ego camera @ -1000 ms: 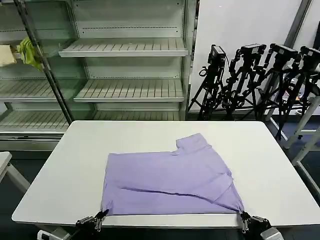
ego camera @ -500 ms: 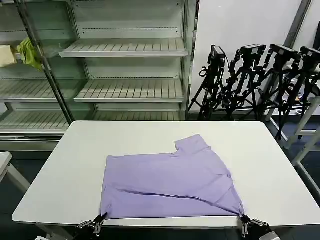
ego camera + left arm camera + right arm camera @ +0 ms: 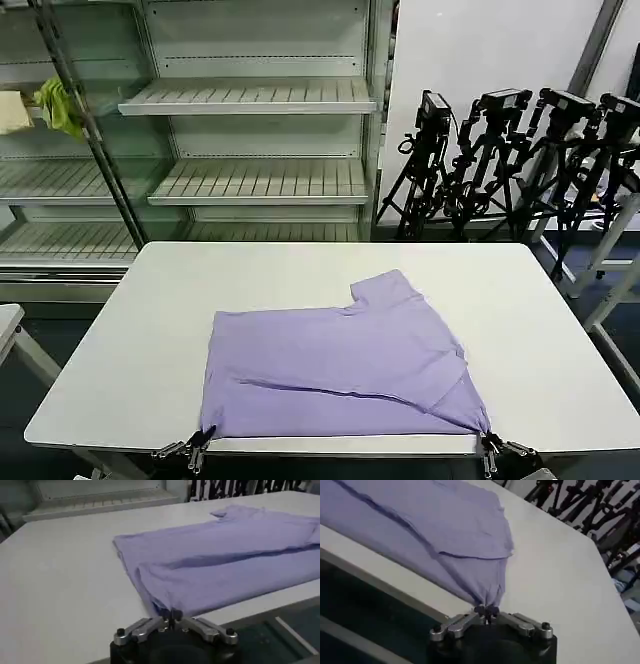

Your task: Fold and organize the clothes.

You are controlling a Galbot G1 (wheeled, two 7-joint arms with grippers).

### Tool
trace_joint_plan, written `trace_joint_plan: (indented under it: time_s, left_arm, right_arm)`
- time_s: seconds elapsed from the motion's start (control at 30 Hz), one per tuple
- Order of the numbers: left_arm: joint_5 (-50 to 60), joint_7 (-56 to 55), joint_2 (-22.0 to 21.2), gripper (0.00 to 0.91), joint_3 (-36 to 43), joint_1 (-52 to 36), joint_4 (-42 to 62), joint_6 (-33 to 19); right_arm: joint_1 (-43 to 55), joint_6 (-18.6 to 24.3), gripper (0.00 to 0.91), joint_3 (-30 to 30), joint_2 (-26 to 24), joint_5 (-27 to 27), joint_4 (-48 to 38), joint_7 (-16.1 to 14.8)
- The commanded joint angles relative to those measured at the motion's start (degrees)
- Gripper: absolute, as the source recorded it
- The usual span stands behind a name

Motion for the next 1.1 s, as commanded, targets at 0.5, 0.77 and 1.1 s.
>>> trace_joint_plan:
  time_s: [0.5,0.77,1.1]
  left_arm:
    - [0.1,-0.6,-0.8,0.907,-2.1,1.2,-4.4,1.4]
    - [0.3,-0.8,-0.6,0.907,-3.4,-0.6,-4.2,1.4]
    - [-0.1,-0.8,0.9,0.907,-6.2,-3.8,-0.9,1.3]
  right_arm:
    - [-0.3,-0.1,0.907,0.8,0.0,-0.6,2.7,0.5]
    - [-0.2,-0.1,0.907,1.2,0.1,-1.2,2.9,0.0]
    - [-0.2,-0.1,0.907,1.9,-0.4,-1.6,2.7,-0.6]
